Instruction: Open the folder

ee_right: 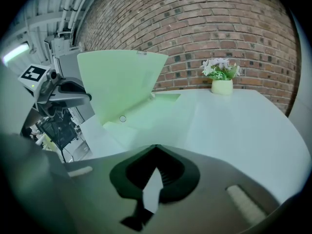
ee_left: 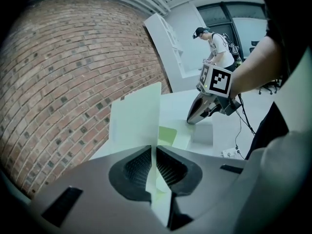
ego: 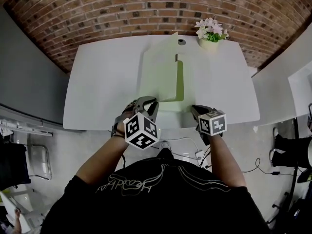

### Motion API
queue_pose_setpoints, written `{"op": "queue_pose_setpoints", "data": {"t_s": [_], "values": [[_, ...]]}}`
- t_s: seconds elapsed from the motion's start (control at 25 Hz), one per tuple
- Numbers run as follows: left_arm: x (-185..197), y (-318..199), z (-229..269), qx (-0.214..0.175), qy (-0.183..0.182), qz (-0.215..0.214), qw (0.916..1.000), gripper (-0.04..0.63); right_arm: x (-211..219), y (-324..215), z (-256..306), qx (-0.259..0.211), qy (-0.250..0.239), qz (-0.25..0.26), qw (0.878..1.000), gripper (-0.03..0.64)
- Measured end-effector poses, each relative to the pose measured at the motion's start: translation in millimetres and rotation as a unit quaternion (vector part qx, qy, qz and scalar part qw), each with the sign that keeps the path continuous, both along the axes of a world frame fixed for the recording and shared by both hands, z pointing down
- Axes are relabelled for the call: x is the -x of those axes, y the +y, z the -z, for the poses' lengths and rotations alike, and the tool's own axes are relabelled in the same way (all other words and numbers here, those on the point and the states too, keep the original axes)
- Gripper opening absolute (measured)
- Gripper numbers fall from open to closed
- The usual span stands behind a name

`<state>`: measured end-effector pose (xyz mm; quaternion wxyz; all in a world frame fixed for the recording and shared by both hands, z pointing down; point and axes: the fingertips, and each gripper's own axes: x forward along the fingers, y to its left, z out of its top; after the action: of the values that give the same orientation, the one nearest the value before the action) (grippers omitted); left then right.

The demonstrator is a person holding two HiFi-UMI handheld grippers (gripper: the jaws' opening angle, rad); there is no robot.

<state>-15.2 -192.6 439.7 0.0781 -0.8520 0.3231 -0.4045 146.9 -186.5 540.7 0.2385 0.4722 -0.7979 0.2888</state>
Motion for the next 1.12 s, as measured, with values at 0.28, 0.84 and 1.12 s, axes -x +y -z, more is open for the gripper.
{"op": "queue_pose_setpoints", "data": {"t_s": [0.28, 0.84, 1.12], "values": [[16.1, -0.7, 3.6, -0.002, 0.017, 0.023, 0.9996, 0.031, 1.0, -0.1, -0.6, -0.001, 0.010, -0.001, 1.000, 0.002], [49.3, -7.9, 11.7, 0.001, 0.054, 0.096, 0.9939, 0.031, 1.1, -1.3, 0.2, -0.002, 0.022, 0.003, 1.000, 0.002], [68.2, -10.2, 12.2, 0.007, 0.072, 0.129, 0.9889, 0.031, 0.3, -0.6, -1.0, -0.003, 0.024, 0.004, 1.000, 0.002]]}}
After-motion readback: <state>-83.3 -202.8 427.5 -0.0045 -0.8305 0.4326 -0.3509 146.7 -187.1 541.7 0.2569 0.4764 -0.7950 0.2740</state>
